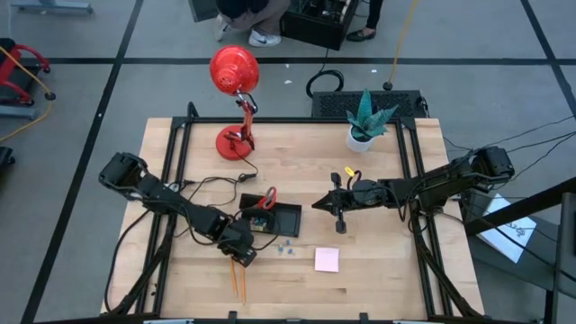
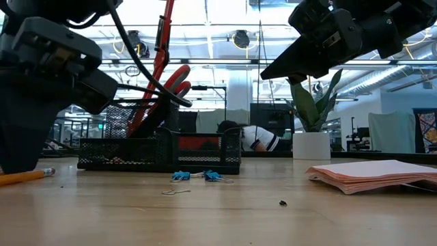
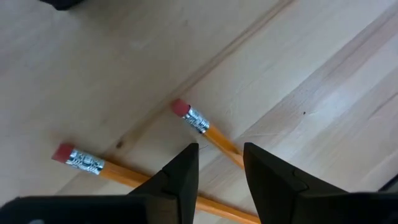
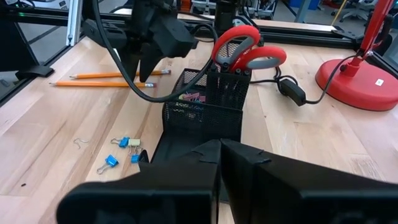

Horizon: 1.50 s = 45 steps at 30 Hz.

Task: Pick and place office supplies into organizer
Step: Put the orange pencil into the desk organizer

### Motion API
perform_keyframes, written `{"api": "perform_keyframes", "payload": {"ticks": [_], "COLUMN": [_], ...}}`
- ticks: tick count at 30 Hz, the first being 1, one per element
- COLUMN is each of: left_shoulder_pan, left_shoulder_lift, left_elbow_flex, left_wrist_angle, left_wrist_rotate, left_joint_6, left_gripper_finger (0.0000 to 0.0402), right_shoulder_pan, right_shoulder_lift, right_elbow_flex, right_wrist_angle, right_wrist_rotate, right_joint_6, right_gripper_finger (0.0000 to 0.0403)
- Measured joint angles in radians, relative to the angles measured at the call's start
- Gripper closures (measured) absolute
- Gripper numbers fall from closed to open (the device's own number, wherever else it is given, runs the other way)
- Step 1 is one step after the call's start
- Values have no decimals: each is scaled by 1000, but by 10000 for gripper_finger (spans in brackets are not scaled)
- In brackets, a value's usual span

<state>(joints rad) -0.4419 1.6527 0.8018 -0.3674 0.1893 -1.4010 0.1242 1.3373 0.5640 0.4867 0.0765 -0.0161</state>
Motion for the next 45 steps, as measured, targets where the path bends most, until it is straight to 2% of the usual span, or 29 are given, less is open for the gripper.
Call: {"api": "perform_keyframes", "payload": {"ticks": [5, 15, 20, 24, 29, 39, 45], "left_shoulder_pan": [8, 20, 18, 15, 9, 3, 3], "left_shoulder_lift": [67, 265, 331, 335, 335, 335, 335], "left_elbow_flex": [63, 328, 419, 427, 428, 429, 429], "left_wrist_angle": [-39, -392, -483, -479, -491, -492, -492], "left_wrist_rotate": [2, -3, -8, -40, -43, -60, -60], "left_joint_6": [4, 86, 87, 47, 77, 168, 200], "left_gripper_finger": [266, 266, 266, 266, 273, 391, 376], "right_shoulder_pan": [0, 0, 0, 0, 0, 0, 0], "right_shoulder_lift": [0, 0, 0, 0, 0, 0, 0], "right_elbow_flex": [0, 0, 0, 0, 0, 0, 0], "right_wrist_angle": [2, 1, -2, 2, 2, 3, 4], "right_wrist_rotate": [0, 0, 0, 0, 0, 0, 0], "right_joint_6": [-4, -4, -5, -13, -13, -8, -8], "right_gripper_finger": [399, 399, 399, 399, 399, 399, 399]}}
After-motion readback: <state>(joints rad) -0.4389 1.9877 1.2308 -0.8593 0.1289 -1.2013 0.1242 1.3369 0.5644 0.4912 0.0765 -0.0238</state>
